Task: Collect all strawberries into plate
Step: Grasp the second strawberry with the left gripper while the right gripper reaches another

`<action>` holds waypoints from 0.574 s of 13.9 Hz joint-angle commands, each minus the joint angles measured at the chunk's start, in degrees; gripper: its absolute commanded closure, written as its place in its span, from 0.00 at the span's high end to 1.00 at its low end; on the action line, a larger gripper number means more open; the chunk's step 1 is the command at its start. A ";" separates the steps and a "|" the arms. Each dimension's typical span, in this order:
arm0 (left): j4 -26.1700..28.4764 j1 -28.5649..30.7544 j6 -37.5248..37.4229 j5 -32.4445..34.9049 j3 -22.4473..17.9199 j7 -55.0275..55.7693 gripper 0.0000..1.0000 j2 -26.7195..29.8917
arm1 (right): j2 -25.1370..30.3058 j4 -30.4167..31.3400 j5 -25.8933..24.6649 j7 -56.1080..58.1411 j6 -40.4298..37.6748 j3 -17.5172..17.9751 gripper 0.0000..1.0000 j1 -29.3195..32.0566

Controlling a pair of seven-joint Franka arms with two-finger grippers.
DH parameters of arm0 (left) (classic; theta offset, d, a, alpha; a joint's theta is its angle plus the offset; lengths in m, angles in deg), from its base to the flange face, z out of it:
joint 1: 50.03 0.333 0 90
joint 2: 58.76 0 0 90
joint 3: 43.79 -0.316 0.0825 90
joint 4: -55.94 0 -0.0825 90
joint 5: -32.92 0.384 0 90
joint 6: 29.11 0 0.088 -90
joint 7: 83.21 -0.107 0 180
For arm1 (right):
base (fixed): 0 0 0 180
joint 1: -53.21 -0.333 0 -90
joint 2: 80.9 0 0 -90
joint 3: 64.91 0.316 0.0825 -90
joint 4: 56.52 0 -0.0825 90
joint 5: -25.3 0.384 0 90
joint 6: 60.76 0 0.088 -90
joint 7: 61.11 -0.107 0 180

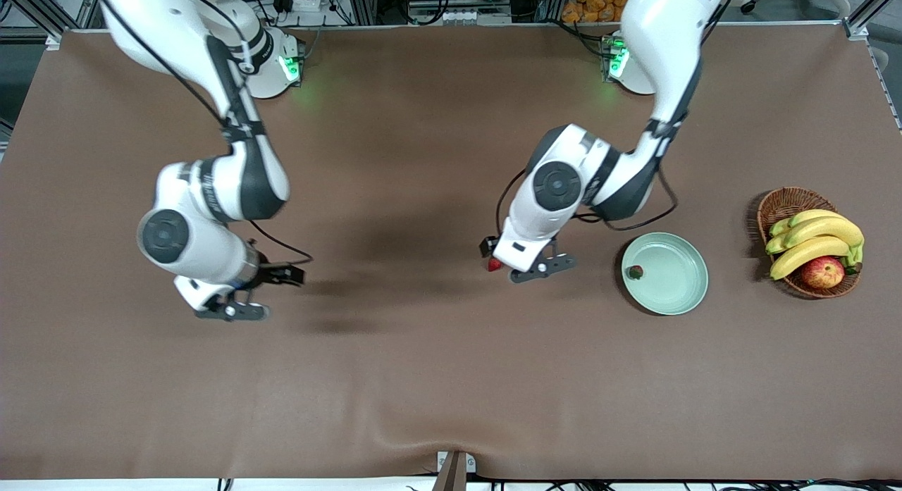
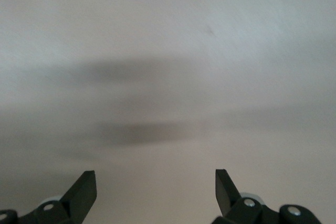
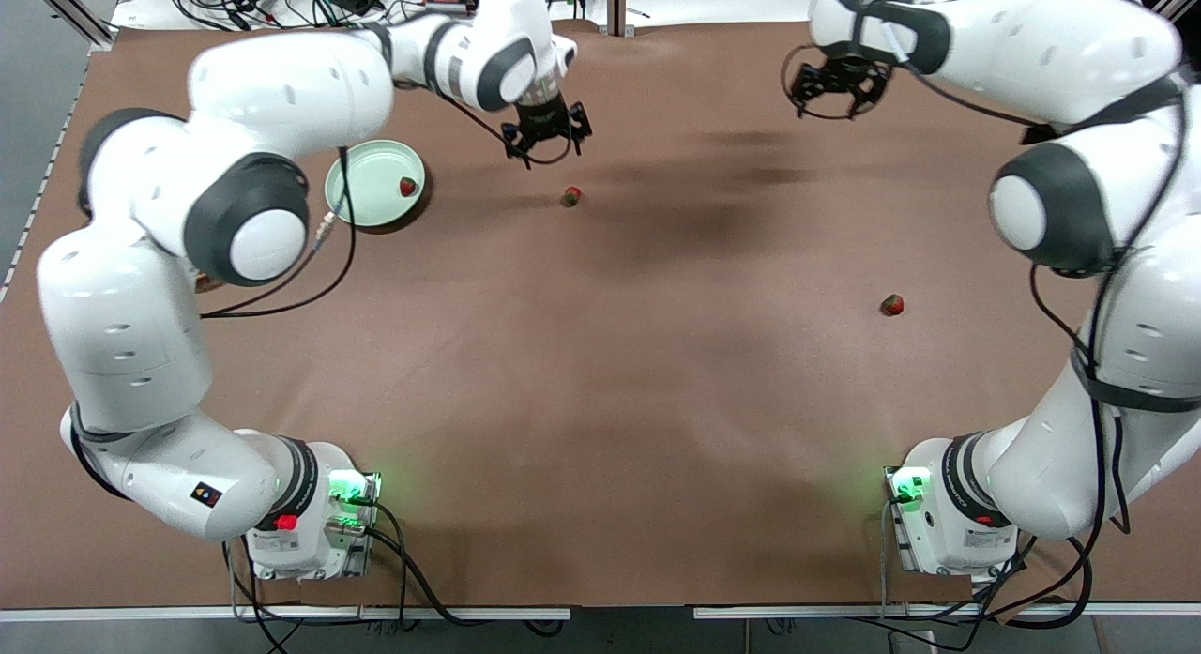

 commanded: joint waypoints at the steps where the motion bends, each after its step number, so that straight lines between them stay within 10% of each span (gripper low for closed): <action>1: -1.62 -0.74 4.94 1.09 -0.37 1.47 1.00 -4.29 | 7.76 12.14 -2.35 0.57 0.91 2.00 1.00 3.55; 8: -2.85 -1.36 6.54 1.35 -0.37 1.29 0.66 -8.96 | 8.48 19.54 -3.76 0.57 -8.39 1.91 1.00 7.78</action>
